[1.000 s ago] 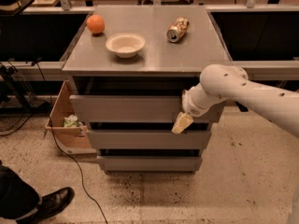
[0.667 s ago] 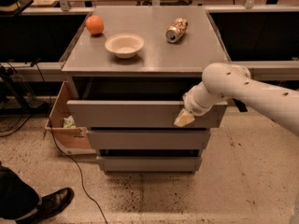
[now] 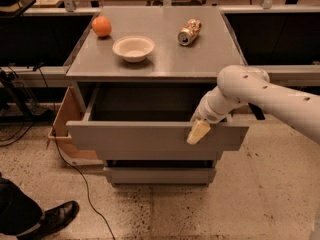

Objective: Open top drawer

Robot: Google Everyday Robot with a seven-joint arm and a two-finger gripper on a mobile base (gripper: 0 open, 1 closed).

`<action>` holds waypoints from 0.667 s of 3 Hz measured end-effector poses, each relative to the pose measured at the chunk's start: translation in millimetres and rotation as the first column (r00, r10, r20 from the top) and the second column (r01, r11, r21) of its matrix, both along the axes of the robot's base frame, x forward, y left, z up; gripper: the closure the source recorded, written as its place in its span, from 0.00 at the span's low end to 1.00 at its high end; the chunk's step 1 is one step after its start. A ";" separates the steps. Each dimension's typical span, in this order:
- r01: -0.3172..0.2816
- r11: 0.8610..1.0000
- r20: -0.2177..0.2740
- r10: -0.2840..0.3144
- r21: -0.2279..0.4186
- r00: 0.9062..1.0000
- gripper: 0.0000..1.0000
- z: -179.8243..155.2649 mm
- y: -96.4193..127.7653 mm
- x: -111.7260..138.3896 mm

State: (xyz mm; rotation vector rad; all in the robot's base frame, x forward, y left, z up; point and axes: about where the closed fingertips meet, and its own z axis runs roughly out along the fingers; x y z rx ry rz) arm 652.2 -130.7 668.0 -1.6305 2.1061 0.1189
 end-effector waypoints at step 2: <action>-0.117 0.992 -0.232 0.103 -0.050 0.967 0.03 12.7 -16.6 -152.8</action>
Offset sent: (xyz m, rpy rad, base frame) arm -0.2634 -0.0346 0.0315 -0.1123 0.4081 0.1847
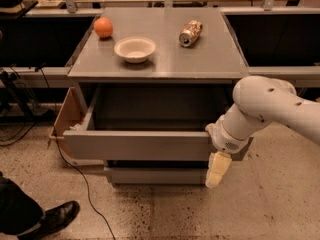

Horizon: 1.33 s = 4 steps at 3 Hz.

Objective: Open top drawer

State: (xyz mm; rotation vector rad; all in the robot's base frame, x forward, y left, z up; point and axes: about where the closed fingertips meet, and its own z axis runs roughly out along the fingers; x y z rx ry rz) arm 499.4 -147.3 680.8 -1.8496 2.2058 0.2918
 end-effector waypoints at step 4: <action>-0.082 0.995 -0.055 0.079 -0.061 0.995 0.71 35.8 -16.2 -59.2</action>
Offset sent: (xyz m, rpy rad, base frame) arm -0.1084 -0.0172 0.0258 -0.0747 0.1611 0.0968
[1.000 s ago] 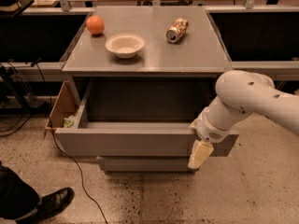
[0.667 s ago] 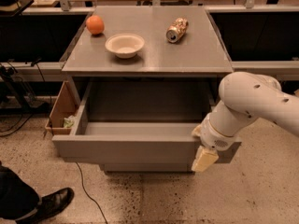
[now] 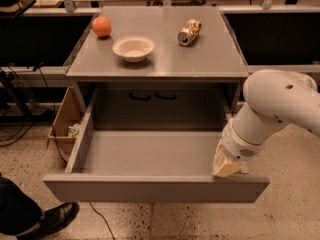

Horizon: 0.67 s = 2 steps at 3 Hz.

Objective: Open top drawer

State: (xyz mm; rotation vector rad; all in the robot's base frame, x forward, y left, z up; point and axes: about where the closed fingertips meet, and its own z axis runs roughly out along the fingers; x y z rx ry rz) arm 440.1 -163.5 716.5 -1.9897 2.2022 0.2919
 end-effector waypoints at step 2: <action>0.040 0.996 0.072 -0.046 0.083 0.996 1.00 11.7 -11.7 56.6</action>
Offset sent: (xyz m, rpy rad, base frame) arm 0.0950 -0.0183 0.0174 0.1683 -0.1134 -0.0929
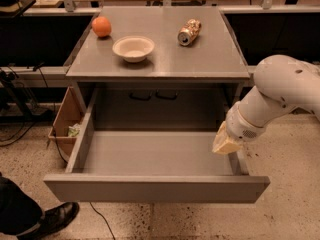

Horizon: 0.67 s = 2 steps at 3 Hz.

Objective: Open top drawer

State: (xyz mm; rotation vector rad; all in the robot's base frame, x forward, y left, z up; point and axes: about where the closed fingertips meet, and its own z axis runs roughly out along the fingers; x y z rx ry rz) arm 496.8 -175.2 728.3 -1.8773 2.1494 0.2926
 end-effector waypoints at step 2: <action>0.052 0.972 -0.107 -0.027 0.230 0.994 1.00 -47.8 38.0 2.6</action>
Offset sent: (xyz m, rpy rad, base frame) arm -0.0070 0.0670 -0.0779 0.3742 0.1913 -0.0510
